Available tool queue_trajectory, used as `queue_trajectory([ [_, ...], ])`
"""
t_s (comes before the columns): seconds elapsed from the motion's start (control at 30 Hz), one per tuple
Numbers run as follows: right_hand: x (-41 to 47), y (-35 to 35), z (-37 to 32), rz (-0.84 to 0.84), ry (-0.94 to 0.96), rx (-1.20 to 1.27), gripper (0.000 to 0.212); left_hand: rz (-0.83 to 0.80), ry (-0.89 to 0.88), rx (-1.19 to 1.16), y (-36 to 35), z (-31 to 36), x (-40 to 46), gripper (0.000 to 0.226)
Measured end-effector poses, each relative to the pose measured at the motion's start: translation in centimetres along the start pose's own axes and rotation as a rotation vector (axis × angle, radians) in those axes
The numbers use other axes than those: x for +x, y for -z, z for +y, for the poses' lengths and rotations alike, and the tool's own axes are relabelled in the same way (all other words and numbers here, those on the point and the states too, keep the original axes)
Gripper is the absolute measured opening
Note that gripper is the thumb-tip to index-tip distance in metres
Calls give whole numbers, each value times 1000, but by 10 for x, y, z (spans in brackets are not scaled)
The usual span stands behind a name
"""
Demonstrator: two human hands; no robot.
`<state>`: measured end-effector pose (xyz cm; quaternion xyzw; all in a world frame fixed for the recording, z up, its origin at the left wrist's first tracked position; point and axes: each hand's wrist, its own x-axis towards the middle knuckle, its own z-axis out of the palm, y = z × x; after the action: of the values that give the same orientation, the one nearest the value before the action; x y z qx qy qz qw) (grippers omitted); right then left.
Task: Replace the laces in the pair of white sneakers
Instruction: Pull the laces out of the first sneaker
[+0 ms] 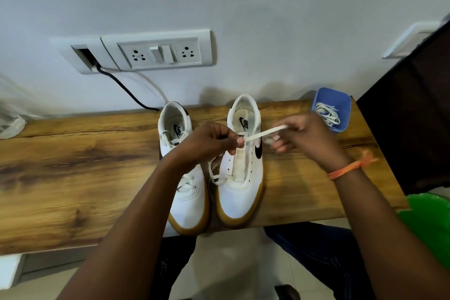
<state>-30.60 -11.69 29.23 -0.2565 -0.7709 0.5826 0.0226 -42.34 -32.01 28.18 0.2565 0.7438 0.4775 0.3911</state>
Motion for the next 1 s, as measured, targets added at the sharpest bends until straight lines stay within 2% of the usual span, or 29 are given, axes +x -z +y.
queue_trajectory([
  [0.07,4,24,5,268,-57,80,14,-10,25,17,7,-1,-1,19],
  [0.13,6,35,13,411,-56,-66,19,-13,32,2,9,-1,-2,18],
  [0.17,6,33,13,380,-43,-179,23,-10,32,-38,7,0,-1,17],
  [0.23,0,14,3,105,43,-330,30,-17,1,-155,-3,2,1,16],
  [0.27,-3,1,-1,-71,93,-325,34,-31,-35,-202,-10,4,2,16],
  [0.33,-10,-25,-7,-337,140,-200,25,-67,-90,-272,-22,7,3,17],
  [0.4,-12,-39,-7,-376,145,-94,20,-107,-102,-316,-25,8,4,22],
  [0.47,-12,-36,-7,-349,131,-112,11,-95,-69,-293,-21,7,3,28],
  [0.53,-10,-19,-7,-333,102,-158,17,-35,-20,-204,-11,6,3,30],
  [0.63,-5,13,-5,-201,36,21,27,-45,43,-108,7,0,1,27],
  [0.73,7,40,5,169,-23,363,23,-111,47,-89,16,-2,-2,25],
  [0.8,13,41,14,335,-65,355,20,-122,30,-124,12,-1,-3,20],
  [0.83,13,36,15,334,-79,262,19,-118,19,-130,7,-1,-2,19],
  [0.9,7,18,10,172,-81,98,17,-96,-16,-114,-8,1,1,16],
  [1.0,-3,-10,-2,-288,-25,-65,25,2,-91,-146,-30,5,5,13],
])
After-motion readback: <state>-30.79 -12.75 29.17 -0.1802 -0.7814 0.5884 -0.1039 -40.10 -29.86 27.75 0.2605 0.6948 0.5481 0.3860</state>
